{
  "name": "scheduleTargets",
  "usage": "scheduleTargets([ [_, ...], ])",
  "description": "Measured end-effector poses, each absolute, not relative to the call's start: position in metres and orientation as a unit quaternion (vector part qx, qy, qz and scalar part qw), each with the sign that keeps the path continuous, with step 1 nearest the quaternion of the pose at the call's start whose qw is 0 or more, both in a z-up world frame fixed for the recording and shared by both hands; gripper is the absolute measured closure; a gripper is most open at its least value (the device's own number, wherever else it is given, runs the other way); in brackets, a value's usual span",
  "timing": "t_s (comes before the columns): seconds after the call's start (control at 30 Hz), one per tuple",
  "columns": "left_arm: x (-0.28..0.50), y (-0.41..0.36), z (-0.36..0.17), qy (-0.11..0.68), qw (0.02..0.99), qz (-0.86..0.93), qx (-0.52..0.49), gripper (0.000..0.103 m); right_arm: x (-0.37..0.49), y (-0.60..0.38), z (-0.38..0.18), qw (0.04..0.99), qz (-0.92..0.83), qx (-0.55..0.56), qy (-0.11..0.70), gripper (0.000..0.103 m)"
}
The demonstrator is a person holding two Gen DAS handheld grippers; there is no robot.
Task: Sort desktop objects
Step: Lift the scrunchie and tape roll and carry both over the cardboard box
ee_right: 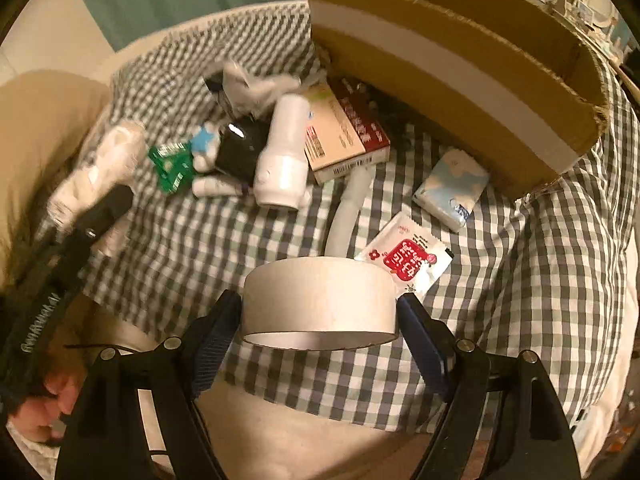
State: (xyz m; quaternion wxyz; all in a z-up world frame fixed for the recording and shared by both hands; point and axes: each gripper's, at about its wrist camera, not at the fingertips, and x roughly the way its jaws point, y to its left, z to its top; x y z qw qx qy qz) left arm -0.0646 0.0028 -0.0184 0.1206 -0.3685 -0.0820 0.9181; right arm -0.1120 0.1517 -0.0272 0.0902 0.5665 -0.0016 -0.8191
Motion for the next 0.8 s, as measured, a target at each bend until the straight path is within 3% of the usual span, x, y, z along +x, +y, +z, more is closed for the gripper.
scheduleTargets([
  [0.27, -0.062, 0.011, -0.005, -0.073, 0.132, 0.92, -0.361, 0.085, -0.097, 0.131, 0.009, 0.077, -0.866, 0.492, 0.053, 0.023],
  [0.8, -0.086, 0.043, 0.064, -0.024, 0.155, 0.928, -0.339, 0.085, -0.102, 0.144, 0.066, 0.077, -0.904, 0.416, 0.063, 0.023],
])
